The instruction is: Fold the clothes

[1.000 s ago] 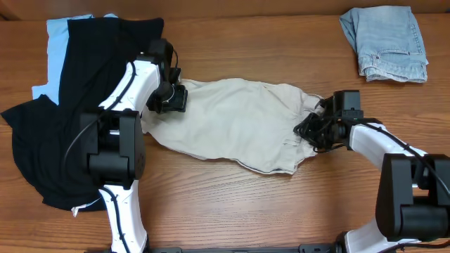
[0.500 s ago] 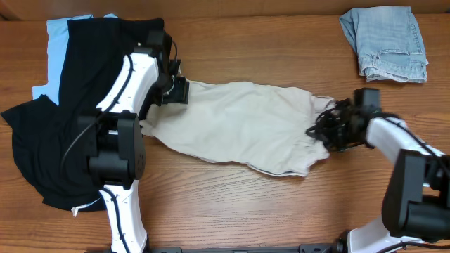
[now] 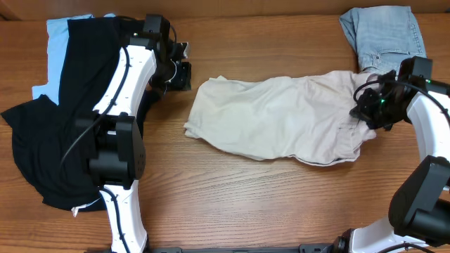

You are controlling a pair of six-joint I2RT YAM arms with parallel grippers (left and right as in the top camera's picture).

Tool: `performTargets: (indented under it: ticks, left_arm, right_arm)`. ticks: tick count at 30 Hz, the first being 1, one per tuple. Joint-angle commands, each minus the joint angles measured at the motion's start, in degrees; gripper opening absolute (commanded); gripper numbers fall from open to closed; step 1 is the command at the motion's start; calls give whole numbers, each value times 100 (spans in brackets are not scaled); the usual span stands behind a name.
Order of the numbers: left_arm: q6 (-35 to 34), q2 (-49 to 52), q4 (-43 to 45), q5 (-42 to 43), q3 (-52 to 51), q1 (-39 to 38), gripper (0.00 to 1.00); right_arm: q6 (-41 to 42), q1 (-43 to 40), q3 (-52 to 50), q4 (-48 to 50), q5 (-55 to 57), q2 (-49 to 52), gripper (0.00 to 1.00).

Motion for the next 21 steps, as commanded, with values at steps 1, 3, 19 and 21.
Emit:
performTargets:
  ticks: [1,3,19,21]
  left_arm:
    - [466,55,267,890,-249,-39,4]
    - [496,57,511,1121,-413,-37,4]
    - [529,203,1784,1945,-1681,-55,4]
    - [487,262,1816,1923,-1683,-70,4]
  right_arm:
    - [-109,-11,223,238,262,-114,4]
    - [-111,-11,223,319,271,-105,4]
    - [-55,52,223,756,57,-105,4]
    - [-37,136,221,756,55,-105,4]
